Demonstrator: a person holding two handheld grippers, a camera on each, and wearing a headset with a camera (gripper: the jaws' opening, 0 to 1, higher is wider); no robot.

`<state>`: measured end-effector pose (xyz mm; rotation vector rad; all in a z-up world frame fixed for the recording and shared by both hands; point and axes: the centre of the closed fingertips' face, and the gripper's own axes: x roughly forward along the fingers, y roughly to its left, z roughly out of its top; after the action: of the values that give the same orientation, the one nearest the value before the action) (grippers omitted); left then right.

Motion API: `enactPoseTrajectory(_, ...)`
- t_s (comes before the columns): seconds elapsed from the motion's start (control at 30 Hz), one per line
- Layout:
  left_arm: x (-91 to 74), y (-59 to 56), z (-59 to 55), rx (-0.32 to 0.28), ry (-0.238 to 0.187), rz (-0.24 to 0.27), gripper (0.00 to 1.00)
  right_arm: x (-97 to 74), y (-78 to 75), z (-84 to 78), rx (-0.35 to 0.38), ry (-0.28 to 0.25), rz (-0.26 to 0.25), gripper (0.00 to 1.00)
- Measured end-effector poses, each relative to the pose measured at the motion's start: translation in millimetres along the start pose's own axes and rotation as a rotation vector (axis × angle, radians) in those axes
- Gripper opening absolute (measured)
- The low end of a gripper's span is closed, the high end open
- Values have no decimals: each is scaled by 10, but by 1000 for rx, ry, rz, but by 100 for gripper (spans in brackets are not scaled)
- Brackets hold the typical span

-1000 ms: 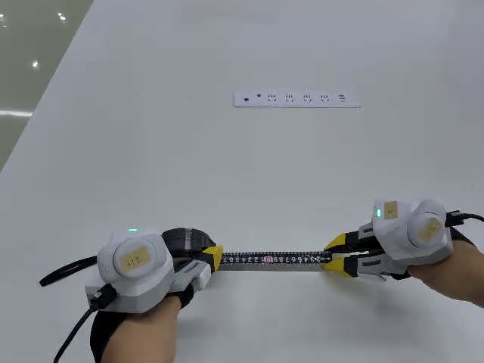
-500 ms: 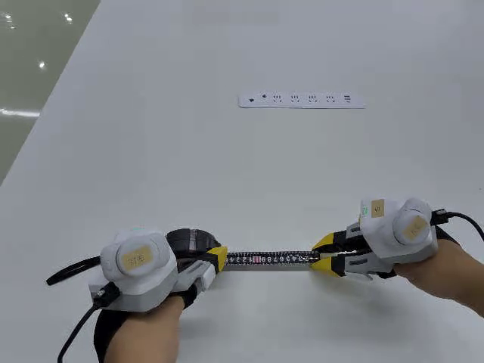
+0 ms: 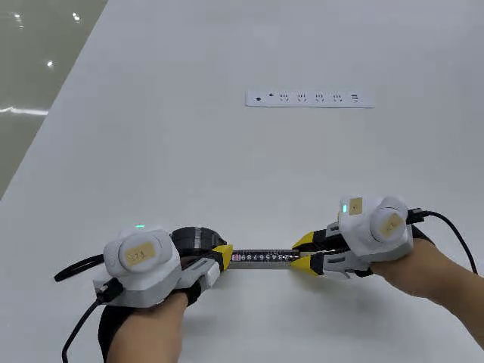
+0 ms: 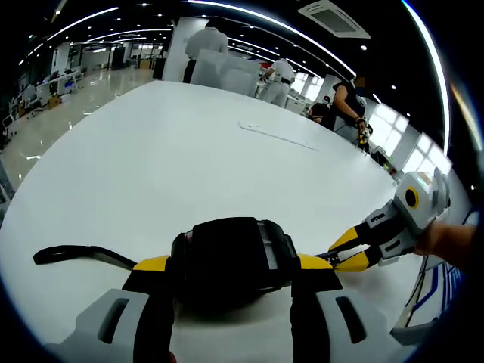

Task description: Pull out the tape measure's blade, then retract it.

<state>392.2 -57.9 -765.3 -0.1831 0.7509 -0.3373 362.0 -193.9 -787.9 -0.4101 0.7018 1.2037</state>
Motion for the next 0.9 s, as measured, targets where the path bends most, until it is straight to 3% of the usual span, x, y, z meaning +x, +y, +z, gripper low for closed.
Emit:
enactPoseTrajectory(0.57, -2, 4, -2, -7, 1, -13, 58, 426, 114, 381, -16, -44, 44, 11)
enactPoseTrajectory(0.9, -4, 5, -1, -8, 1, -18, 58, 570, 172, 512, -31, -51, 62, 11)
